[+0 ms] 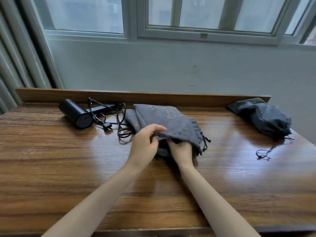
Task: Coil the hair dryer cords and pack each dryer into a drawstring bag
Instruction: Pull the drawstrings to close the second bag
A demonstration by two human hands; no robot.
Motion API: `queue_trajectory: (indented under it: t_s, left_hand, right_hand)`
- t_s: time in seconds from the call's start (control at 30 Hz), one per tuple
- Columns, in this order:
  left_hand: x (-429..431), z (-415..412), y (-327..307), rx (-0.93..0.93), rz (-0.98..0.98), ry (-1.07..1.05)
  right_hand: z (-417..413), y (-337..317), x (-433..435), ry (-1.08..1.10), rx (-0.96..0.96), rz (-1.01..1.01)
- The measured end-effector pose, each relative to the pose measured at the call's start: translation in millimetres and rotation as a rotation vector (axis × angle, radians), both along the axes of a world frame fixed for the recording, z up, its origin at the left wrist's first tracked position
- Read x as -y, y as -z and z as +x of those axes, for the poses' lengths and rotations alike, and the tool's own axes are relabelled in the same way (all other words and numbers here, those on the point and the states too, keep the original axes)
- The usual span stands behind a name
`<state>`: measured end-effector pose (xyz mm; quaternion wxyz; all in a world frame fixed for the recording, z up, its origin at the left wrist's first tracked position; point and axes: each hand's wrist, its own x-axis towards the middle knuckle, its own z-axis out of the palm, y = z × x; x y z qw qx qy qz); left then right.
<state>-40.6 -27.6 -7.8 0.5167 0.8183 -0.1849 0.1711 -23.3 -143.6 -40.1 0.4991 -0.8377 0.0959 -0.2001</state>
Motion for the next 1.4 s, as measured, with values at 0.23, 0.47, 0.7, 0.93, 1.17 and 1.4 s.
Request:
queue_trajectory:
  t_s: [0.23,0.47,0.7,0.93,1.17,1.4]
  left_hand:
    - [-24.1,7.5,33.1,0.038,0.304,-0.096]
    - [-27.7,3.9,41.7,-0.131,0.259,-0.117]
    - [-20.0,0.2,49.8,0.026,0.703,-0.246]
    - [-8.9,1.6,59.4,0.011,0.81,-0.258]
    - [3.3,20.9,55.8,-0.046,0.943,-0.325]
    - [9.3,49.9,53.6,-0.052,0.989,-0.373]
  right_hand:
    - [-59.9,13.6,26.5,-0.349,0.103,-0.499]
    - [-42.8,4.2,86.4,-0.049,-0.072,-0.338]
    - [-35.1,10.8,92.9,-0.129,-0.115,-0.416]
    - [-43.0,3.6,106.4,-0.16,-0.363,0.491]
    - [-22.5,-3.6,101.2,-0.12,-0.119,0.957]
    - [-9.5,-7.8,108.1,-0.13,-0.118,0.525]
